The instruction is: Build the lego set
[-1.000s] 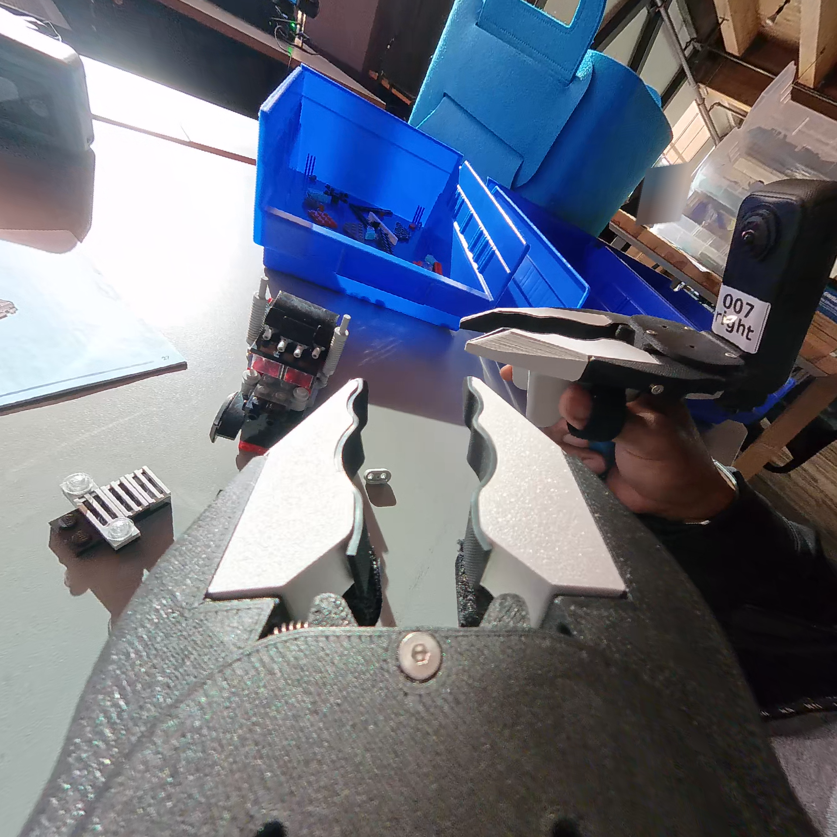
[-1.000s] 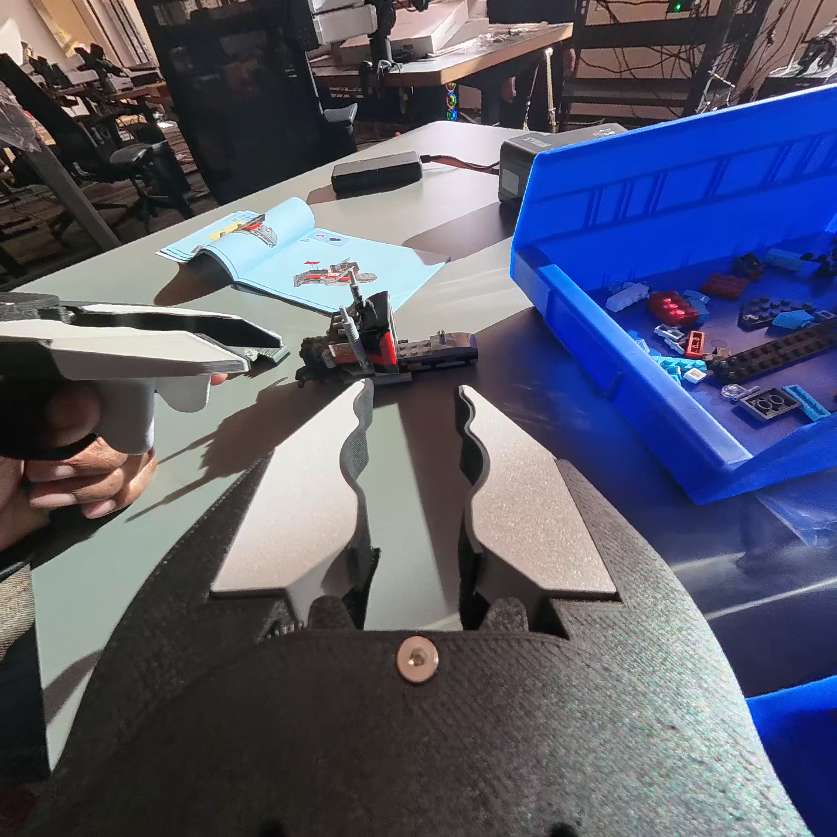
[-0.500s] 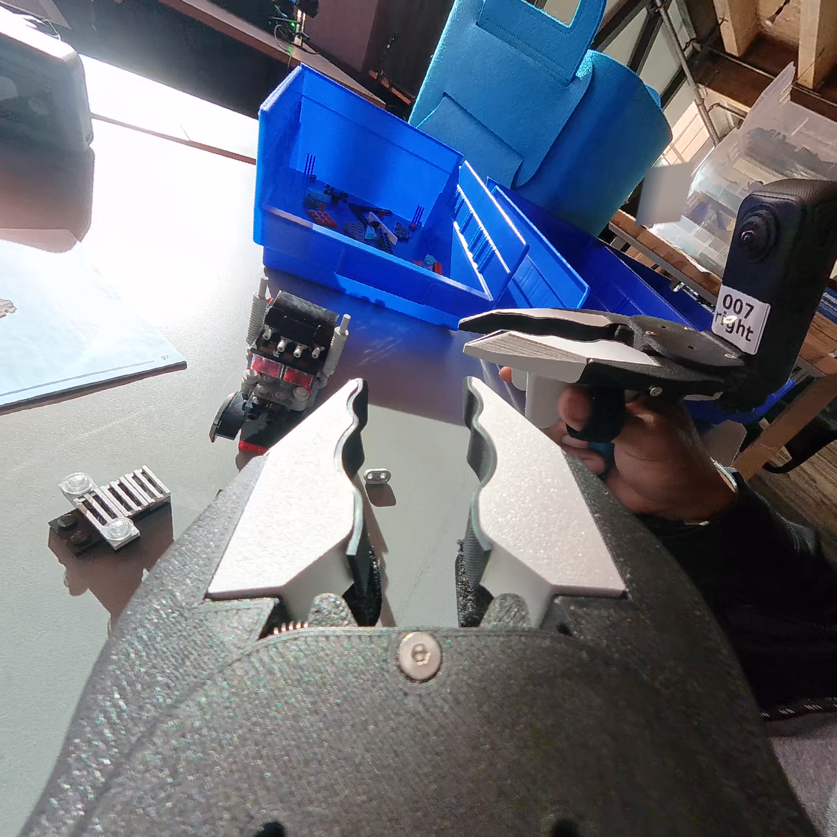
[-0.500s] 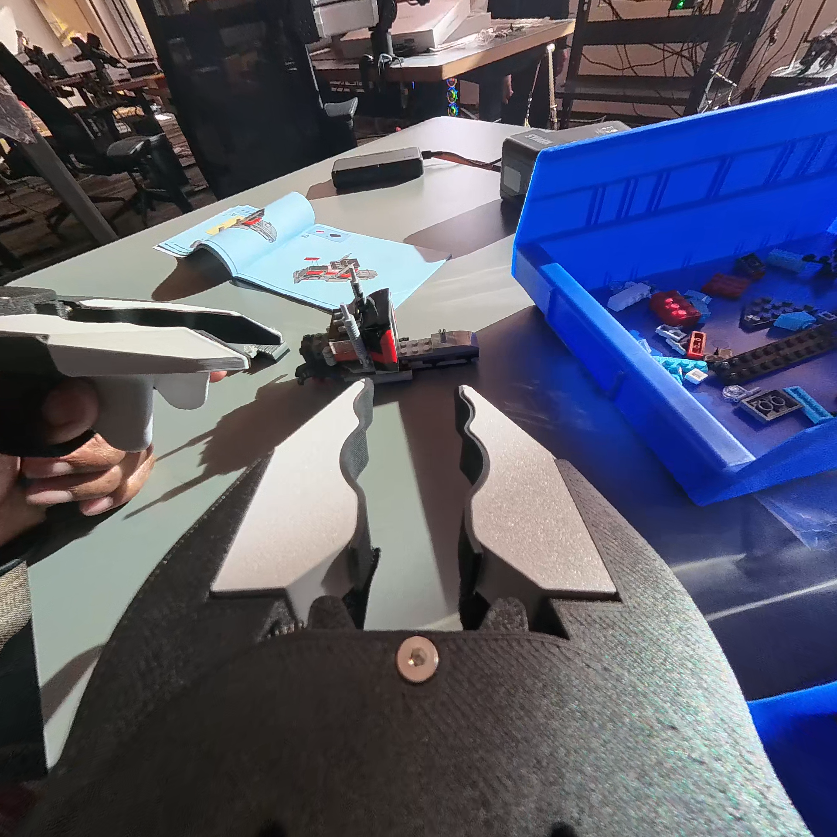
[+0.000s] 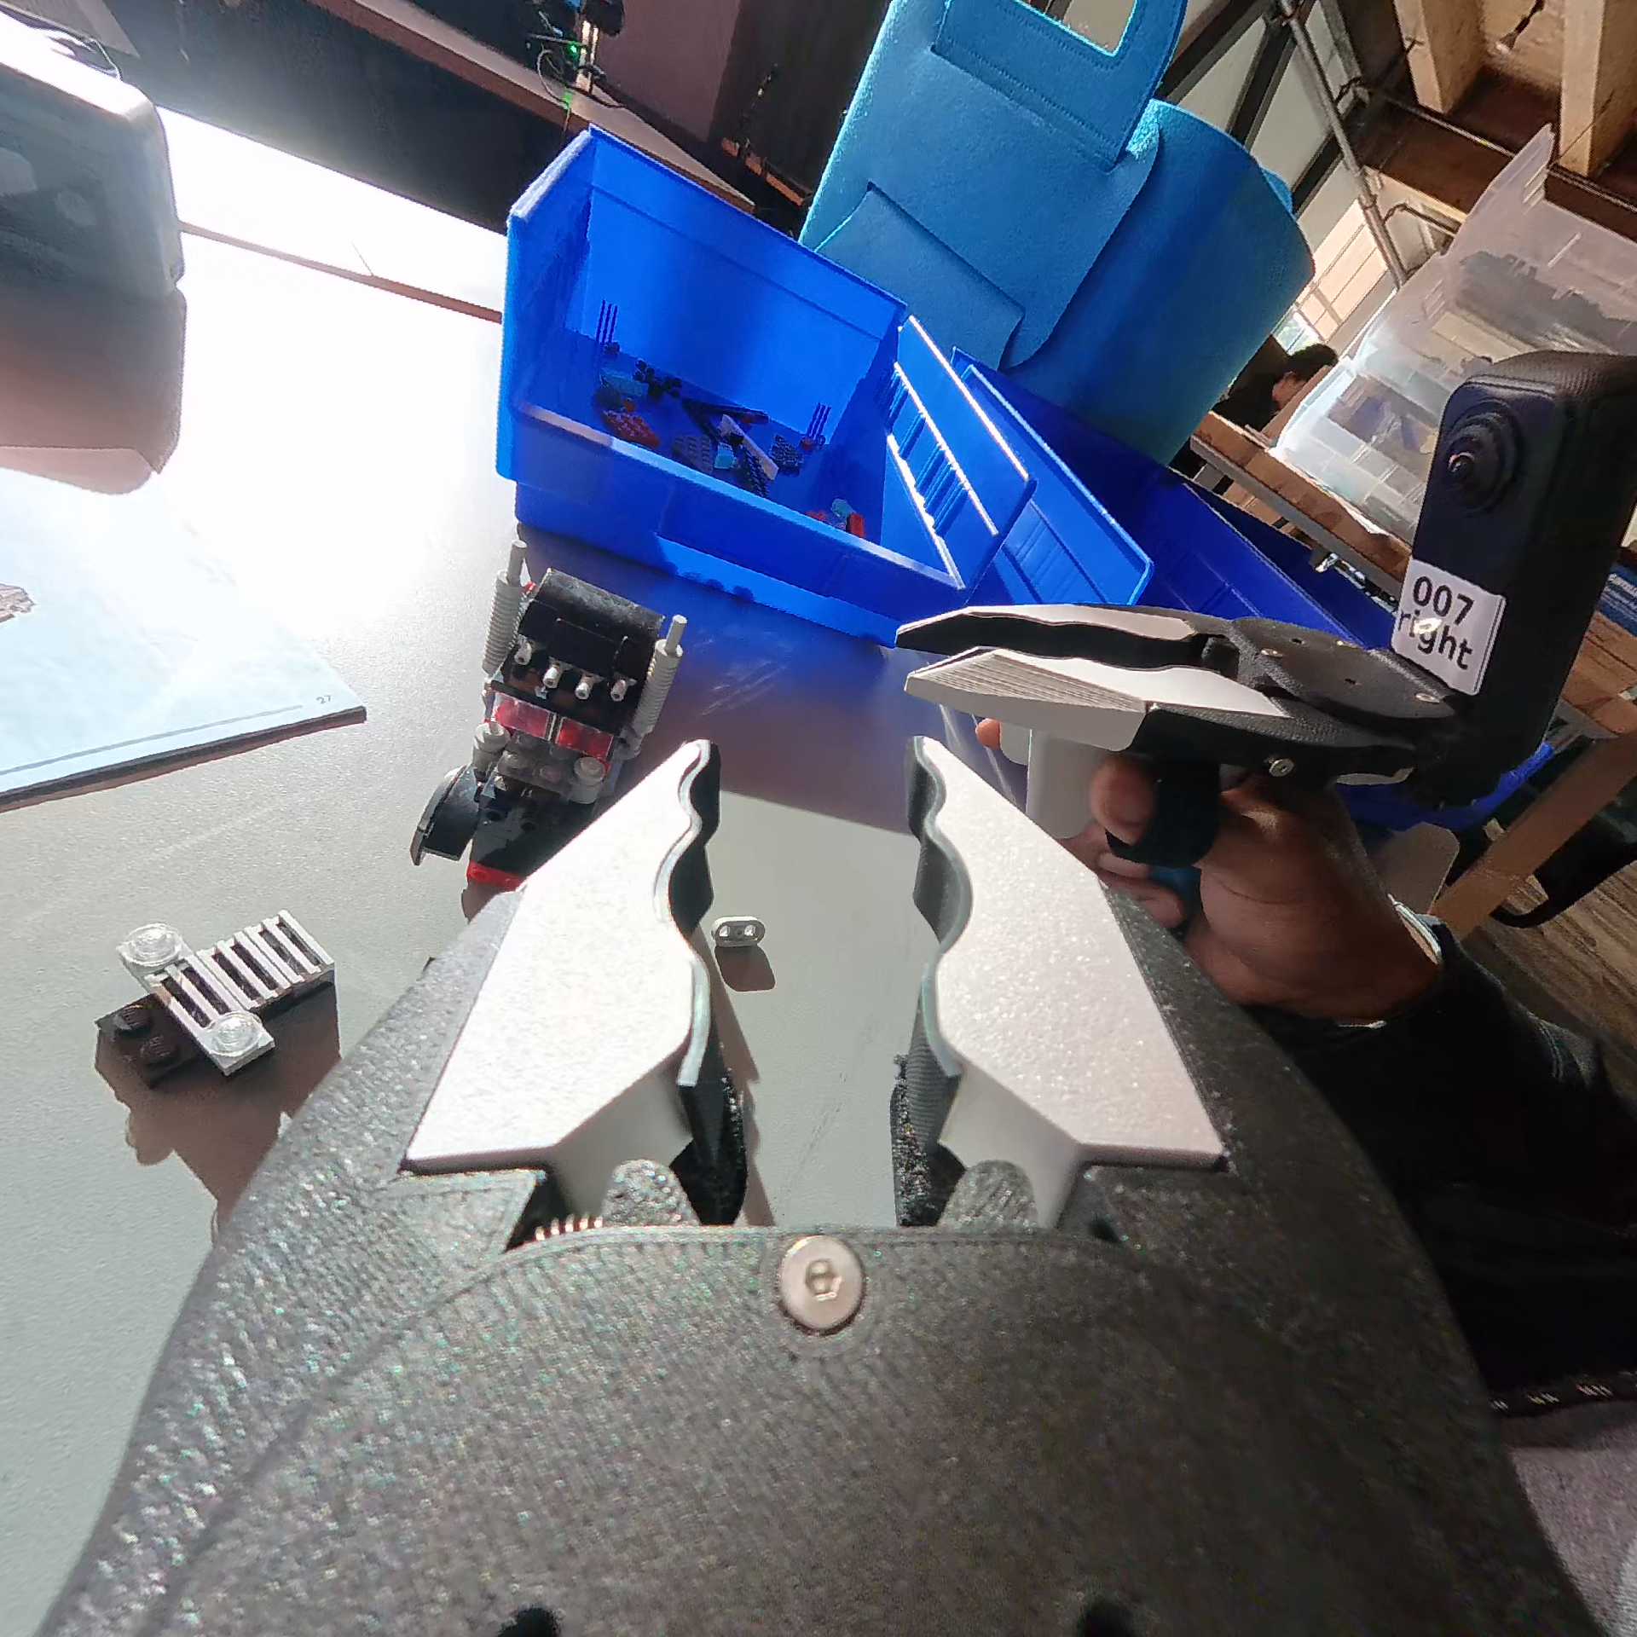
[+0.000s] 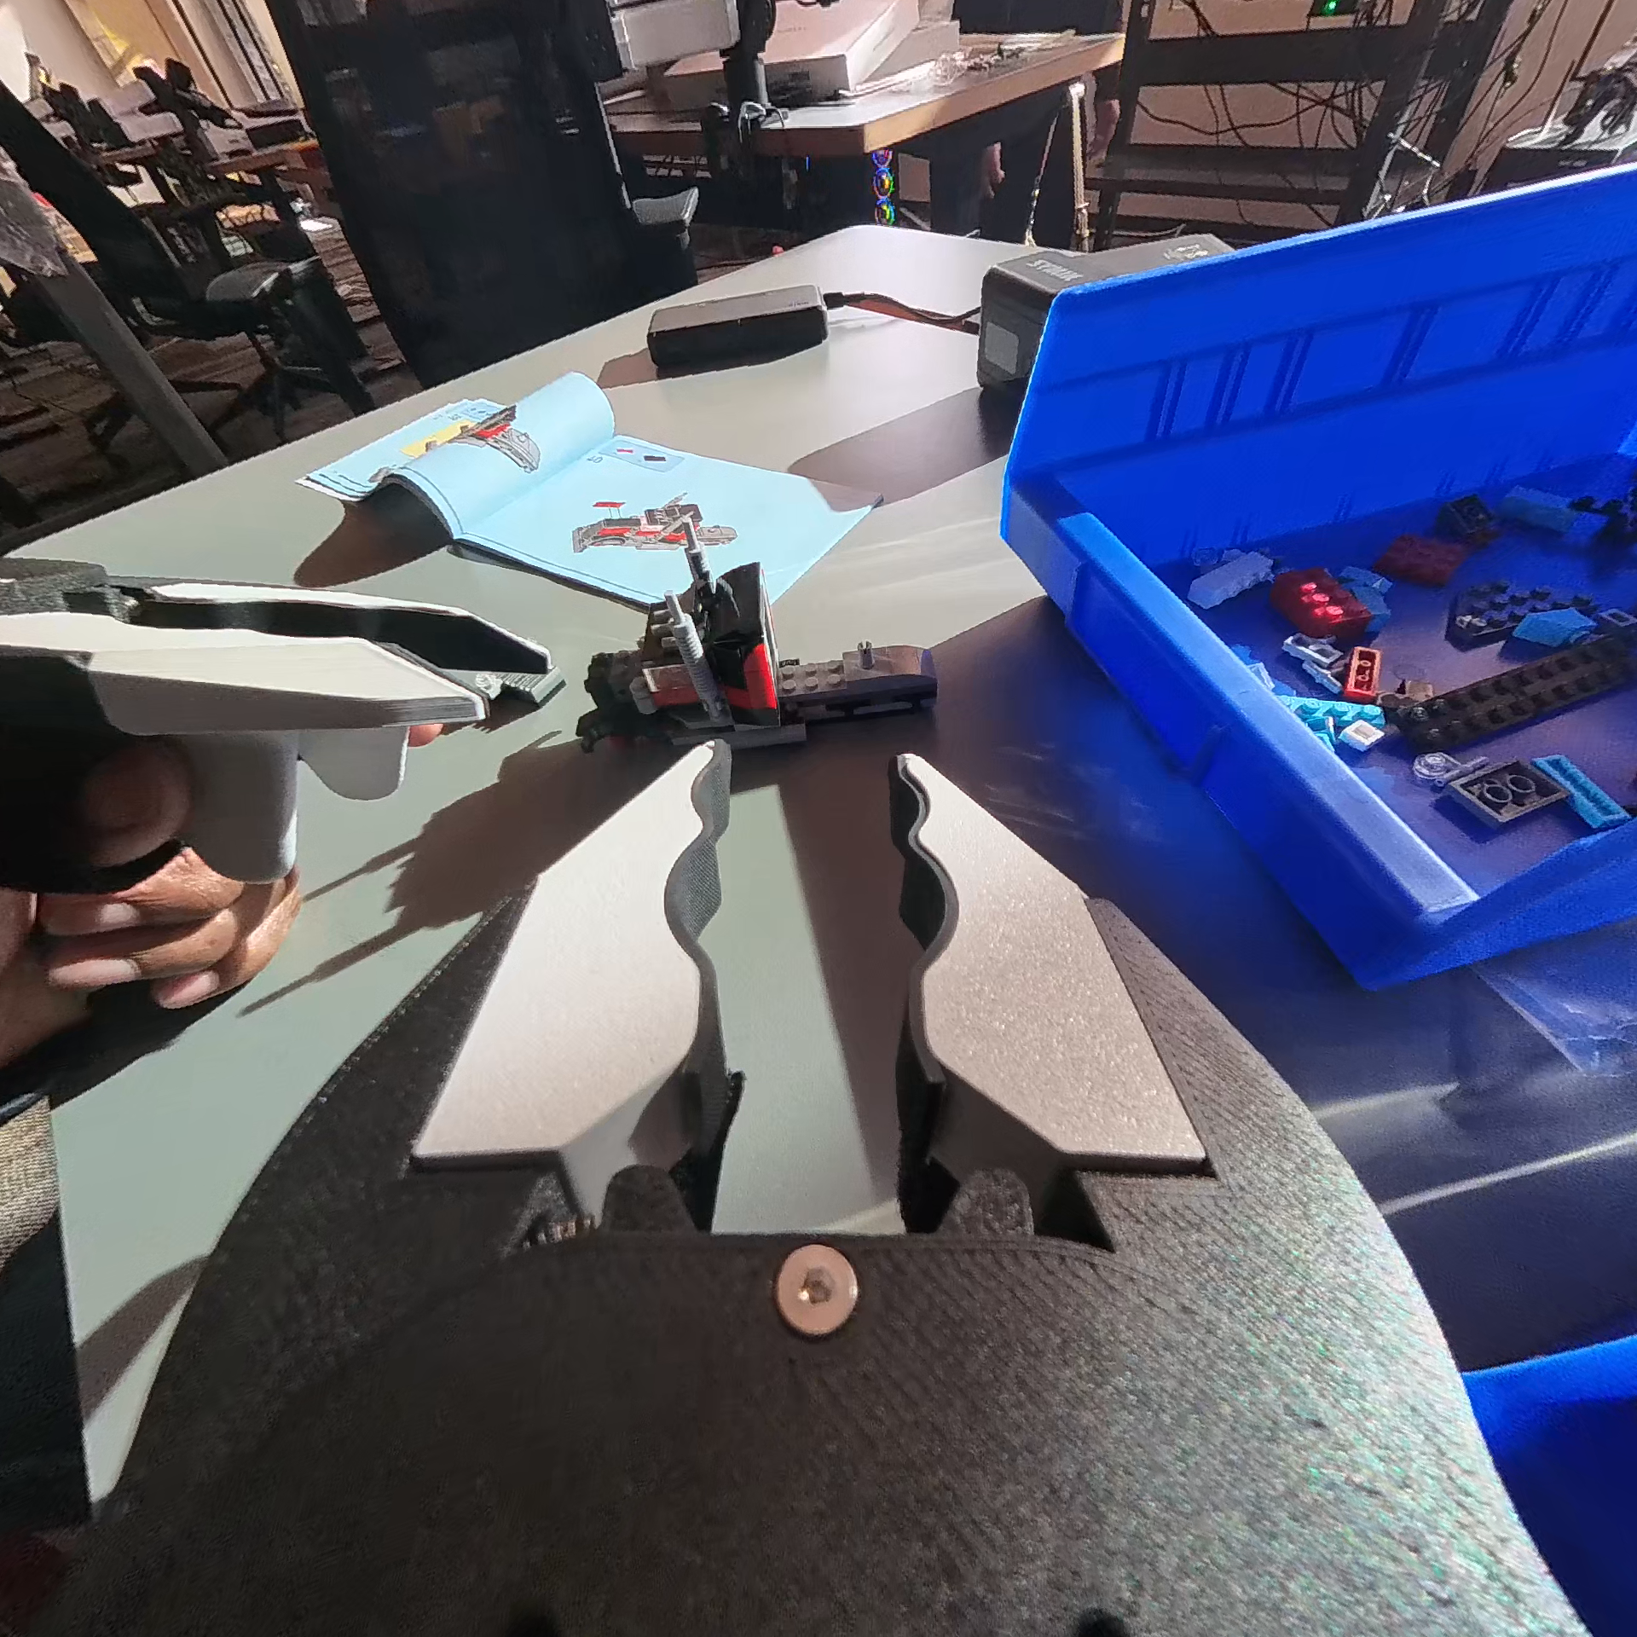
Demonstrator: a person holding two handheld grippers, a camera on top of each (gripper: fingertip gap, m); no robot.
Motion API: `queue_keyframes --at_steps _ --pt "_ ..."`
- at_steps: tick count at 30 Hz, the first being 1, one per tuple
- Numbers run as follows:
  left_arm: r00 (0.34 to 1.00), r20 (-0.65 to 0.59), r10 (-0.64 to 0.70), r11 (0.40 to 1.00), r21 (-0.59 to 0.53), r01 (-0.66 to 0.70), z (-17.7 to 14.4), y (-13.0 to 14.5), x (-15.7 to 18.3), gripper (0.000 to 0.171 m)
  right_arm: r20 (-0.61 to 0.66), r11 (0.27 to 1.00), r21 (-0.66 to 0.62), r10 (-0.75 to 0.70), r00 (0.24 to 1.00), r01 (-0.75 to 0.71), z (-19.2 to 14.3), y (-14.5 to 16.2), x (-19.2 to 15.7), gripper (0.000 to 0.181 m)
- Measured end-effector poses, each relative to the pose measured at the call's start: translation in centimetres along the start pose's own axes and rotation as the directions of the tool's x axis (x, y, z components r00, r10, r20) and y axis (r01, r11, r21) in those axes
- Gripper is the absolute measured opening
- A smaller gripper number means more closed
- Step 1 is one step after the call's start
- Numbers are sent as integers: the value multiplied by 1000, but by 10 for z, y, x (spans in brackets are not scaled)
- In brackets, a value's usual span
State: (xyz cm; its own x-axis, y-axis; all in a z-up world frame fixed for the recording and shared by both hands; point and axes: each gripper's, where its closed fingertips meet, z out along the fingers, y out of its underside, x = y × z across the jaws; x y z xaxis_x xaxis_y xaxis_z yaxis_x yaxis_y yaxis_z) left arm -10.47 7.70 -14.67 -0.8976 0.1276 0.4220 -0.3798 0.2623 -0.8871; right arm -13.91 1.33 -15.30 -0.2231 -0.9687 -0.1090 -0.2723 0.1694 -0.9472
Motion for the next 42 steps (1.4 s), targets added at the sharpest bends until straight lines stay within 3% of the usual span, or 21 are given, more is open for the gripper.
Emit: queue_keyframes --at_steps 18,20,23,26,29,37,42 --pt "1000 13 -26 1000 4 26 -2 -10 0 42 3 1000 -12 14 1000 -14 1 1 1 37" --pt "1000 21 14 998 57 -15 -3 -43 4 42 7 1000 -16 24 1000 -24 2 2 2 37" --pt "972 149 183 972 118 -201 6 -113 -8 42 13 999 -19 31 999 -31 2 2 2 37" --pt "937 238 257 945 141 -295 34 -180 -30 42 17 999 -16 30 999 -30 2 2 1 37" --pt "924 292 248 943 147 -300 76 -229 -55 43 15 1000 -8 28 999 -28 1 1 1 37" --pt "917 334 219 953 127 -274 198 -279 -81 42 33 999 21 47 998 -48 -2 -3 1 37" --pt "881 399 254 944 94 -315 238 -285 -89 42 65 994 55 91 994 -94 -7 -7 3 37"
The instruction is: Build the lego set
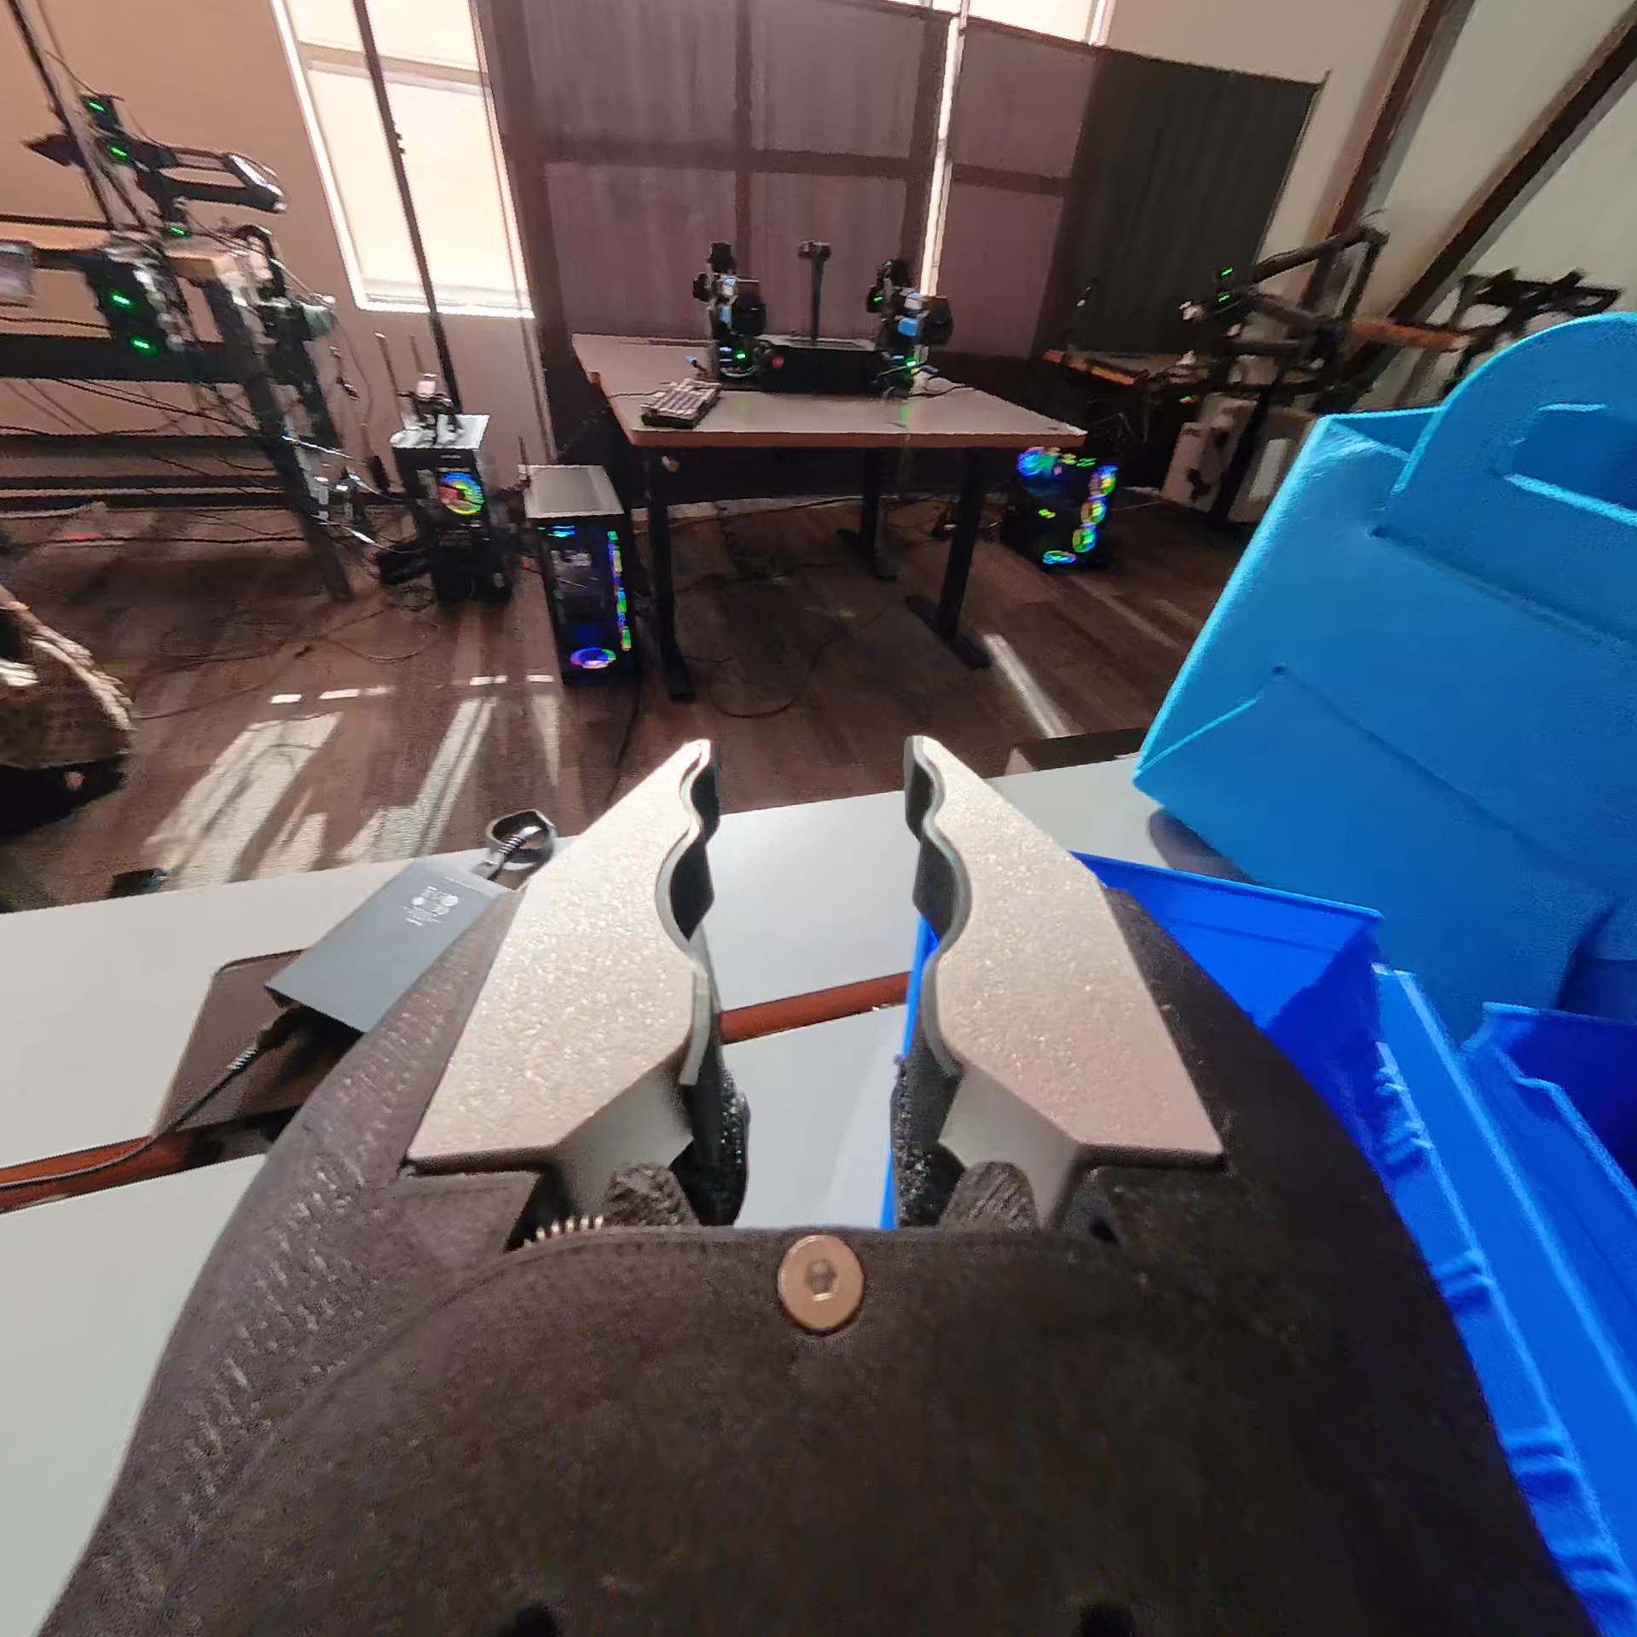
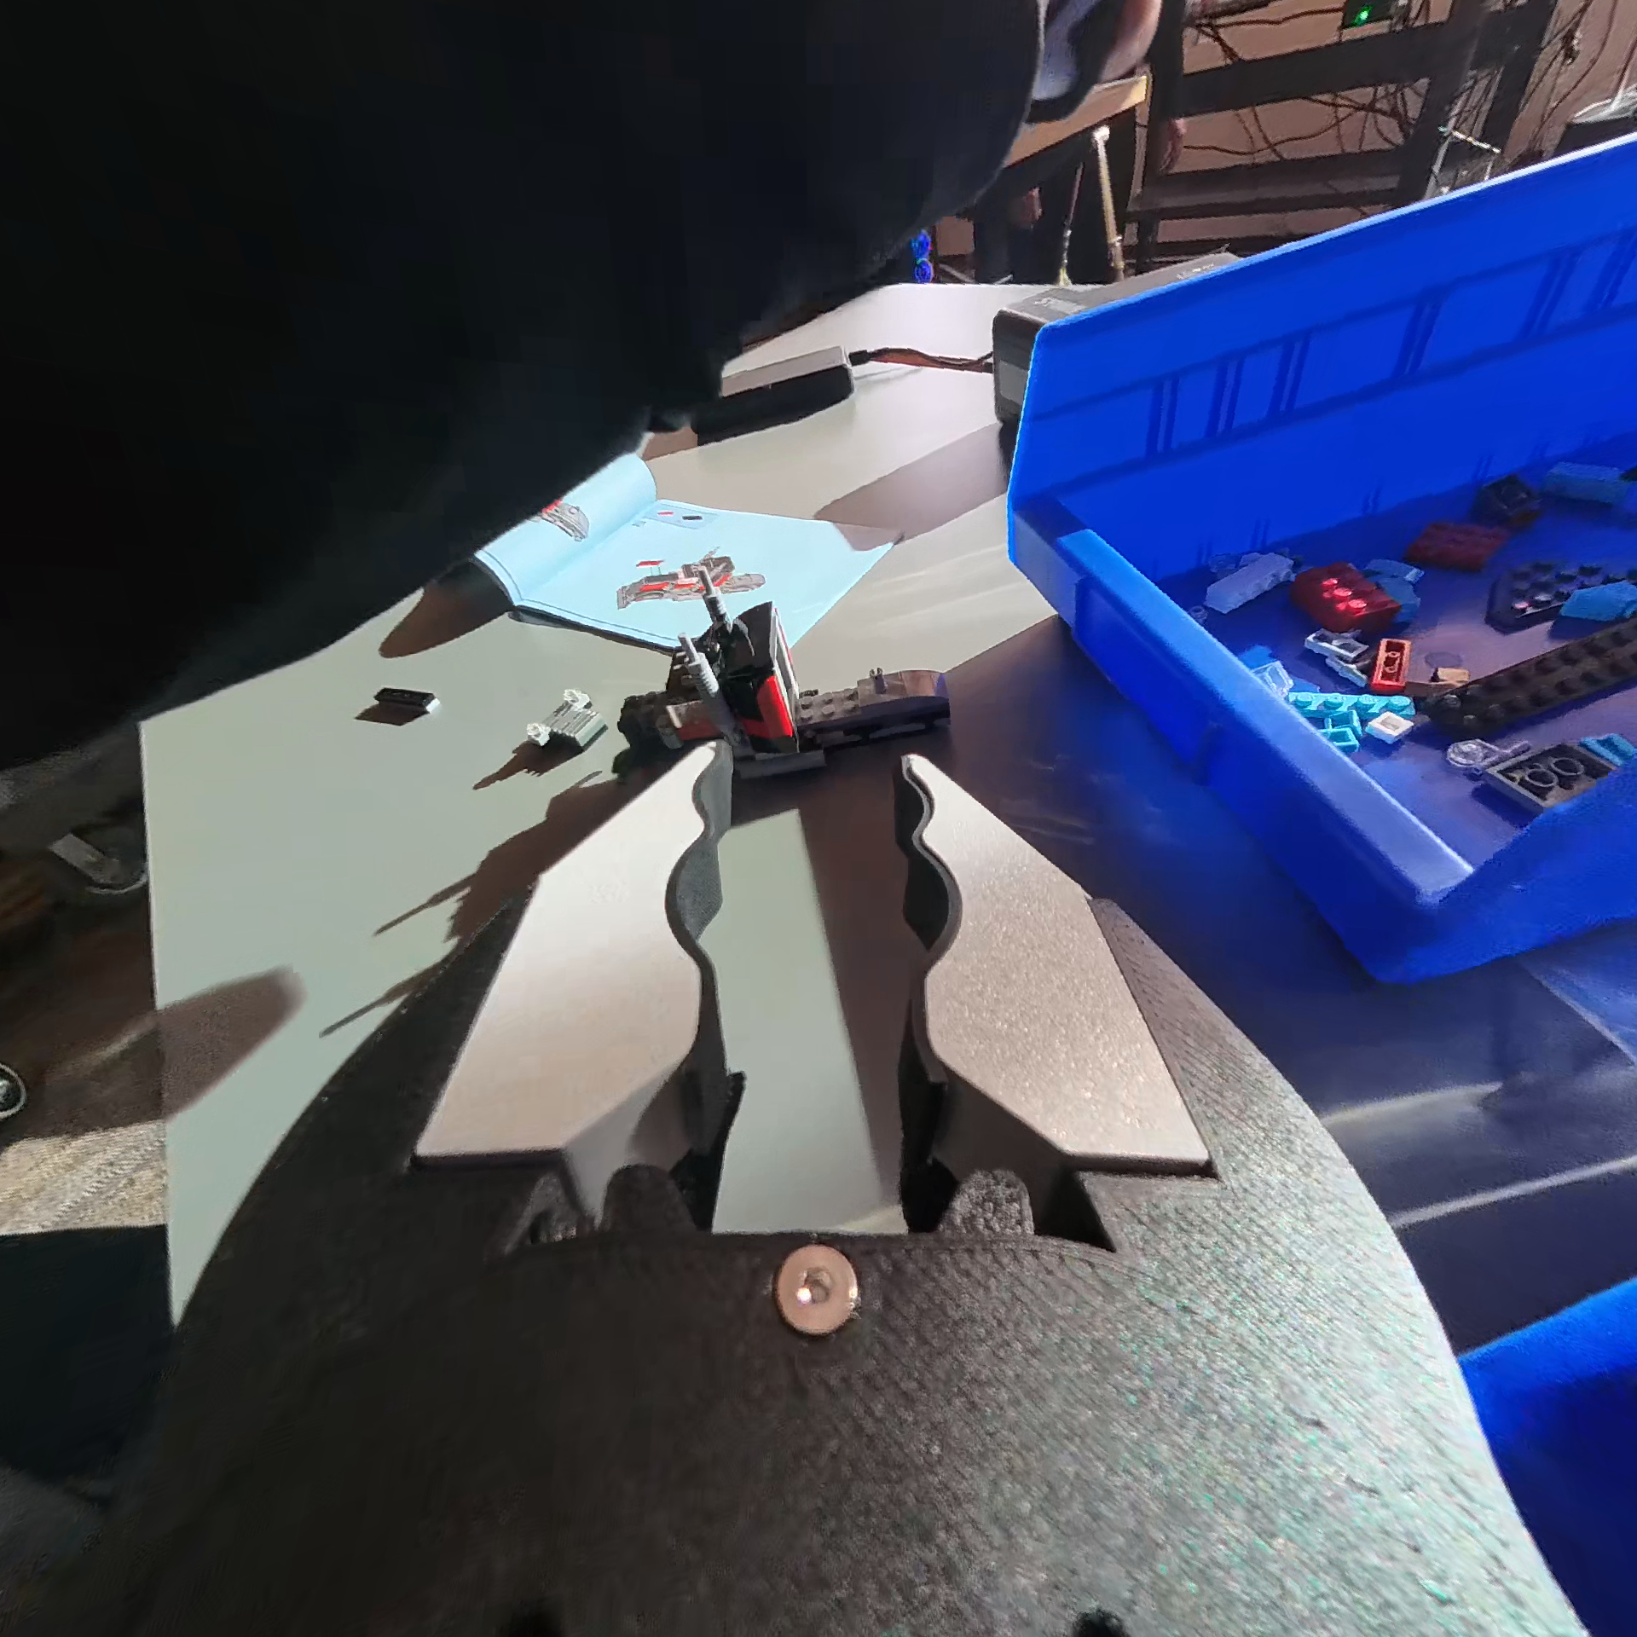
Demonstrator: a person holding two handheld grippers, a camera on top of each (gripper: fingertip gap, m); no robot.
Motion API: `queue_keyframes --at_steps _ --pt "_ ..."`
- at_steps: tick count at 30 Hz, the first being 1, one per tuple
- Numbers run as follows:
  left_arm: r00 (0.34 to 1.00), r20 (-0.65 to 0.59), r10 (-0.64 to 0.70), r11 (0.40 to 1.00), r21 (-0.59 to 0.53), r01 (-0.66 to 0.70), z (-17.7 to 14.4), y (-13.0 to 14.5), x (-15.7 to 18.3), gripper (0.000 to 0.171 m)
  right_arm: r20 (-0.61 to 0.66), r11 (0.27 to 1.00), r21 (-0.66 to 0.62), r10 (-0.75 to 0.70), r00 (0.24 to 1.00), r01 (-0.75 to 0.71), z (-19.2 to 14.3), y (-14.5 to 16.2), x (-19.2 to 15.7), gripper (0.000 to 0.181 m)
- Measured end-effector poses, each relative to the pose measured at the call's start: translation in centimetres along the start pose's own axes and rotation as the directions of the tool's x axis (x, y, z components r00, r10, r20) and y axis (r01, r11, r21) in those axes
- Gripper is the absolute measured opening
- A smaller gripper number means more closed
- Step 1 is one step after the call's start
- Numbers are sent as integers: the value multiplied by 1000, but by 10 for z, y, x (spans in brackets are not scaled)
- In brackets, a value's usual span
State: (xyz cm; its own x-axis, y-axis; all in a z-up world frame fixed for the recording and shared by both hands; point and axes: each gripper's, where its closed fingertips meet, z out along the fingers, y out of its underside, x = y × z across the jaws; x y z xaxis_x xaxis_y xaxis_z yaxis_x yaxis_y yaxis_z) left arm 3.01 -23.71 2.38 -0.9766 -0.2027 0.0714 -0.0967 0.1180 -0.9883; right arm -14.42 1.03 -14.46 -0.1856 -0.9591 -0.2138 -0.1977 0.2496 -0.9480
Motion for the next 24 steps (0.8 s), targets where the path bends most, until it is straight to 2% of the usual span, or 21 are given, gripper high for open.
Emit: queue_keyframes --at_steps 5,11,16,24 --pt "995 97 10 1000 6 -10 20 0 -19 42 8 999 32 21 1000 -22 -4 -4 2 37" --pt "982 185 27 999 31 -33 29 -5 -39 40 -3 1000 28 -5 1000 5 -3 -3 0 37" --pt "979 203 32 998 37 -41 31 -2 -39 30 8 998 39 41 999 -42 -4 -5 4 37" --pt "981 192 24 999 28 -29 28 3 -36 27 -5 998 32 50 999 -49 -4 -4 7 36"
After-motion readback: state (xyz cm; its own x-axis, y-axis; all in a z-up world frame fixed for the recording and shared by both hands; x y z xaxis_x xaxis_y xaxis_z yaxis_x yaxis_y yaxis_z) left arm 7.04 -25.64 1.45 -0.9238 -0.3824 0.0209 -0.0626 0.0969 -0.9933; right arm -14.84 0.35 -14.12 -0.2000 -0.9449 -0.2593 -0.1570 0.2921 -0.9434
